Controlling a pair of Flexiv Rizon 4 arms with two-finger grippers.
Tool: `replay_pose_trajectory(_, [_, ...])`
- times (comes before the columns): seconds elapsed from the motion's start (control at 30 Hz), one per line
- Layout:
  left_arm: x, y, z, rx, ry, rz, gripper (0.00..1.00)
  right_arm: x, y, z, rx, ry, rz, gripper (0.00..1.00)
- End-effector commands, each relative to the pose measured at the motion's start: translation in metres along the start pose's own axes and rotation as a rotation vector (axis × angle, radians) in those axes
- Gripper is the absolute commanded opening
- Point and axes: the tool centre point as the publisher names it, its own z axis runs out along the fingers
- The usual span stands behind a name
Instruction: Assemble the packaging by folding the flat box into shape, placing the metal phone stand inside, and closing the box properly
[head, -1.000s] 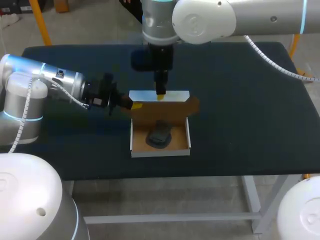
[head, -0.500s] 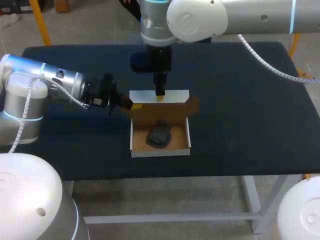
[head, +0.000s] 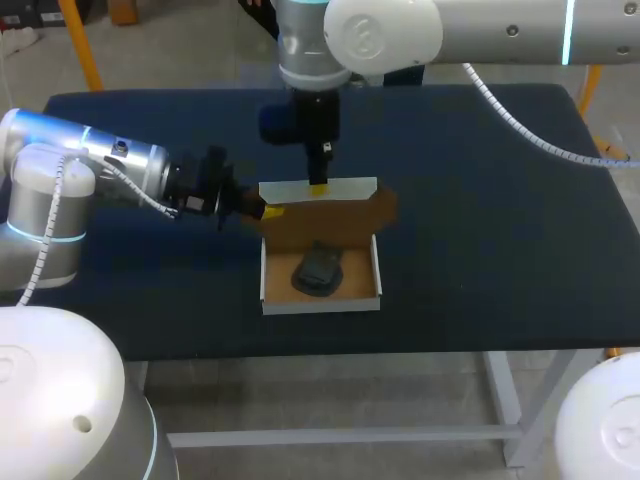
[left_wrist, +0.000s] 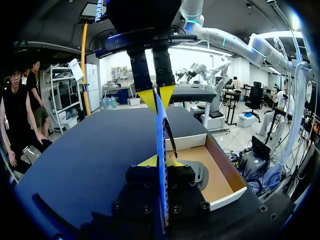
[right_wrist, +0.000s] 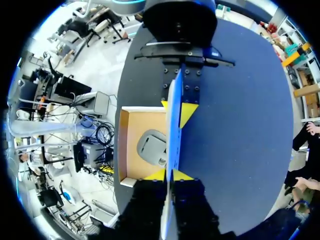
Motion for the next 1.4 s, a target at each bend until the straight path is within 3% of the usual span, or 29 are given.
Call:
replay_pose_trajectory(0.03, [0.0,0.001,0.001,0.001,0.004,0.0,0.0,0.003,-0.001,0.0,-0.022,0.0,0.004,0.44])
replay_pose_trajectory(0.07, [0.0,0.001,0.001,0.001,0.004,0.0,0.0,0.004,-0.002,-0.002,-0.035,-0.001,0.007,0.94])
replay_pose_trajectory(0.1, [0.0,0.001,0.001,0.001,0.004,0.0,0.0,0.005,-0.003,-0.005,-0.045,-0.004,0.011,1.0])
replay_pose_trajectory(0.43, [0.0,0.001,0.001,0.001,0.004,0.0,0.0,0.011,-0.014,-0.045,-0.132,-0.046,0.118,1.0])
replay_pose_trajectory(0.63, [0.0,0.001,0.001,0.001,0.004,0.0,0.0,0.007,-0.025,-0.063,-0.203,-0.057,0.296,1.0])
replay_pose_trajectory(0.93, [0.0,0.001,0.001,0.001,0.004,0.0,0.0,0.011,-0.046,-0.083,-0.206,-0.143,0.565,1.0])
replay_pose_trajectory(1.4, [0.0,0.001,0.001,0.001,0.004,0.0,0.0,0.011,-0.046,-0.083,-0.206,-0.143,0.565,1.0])
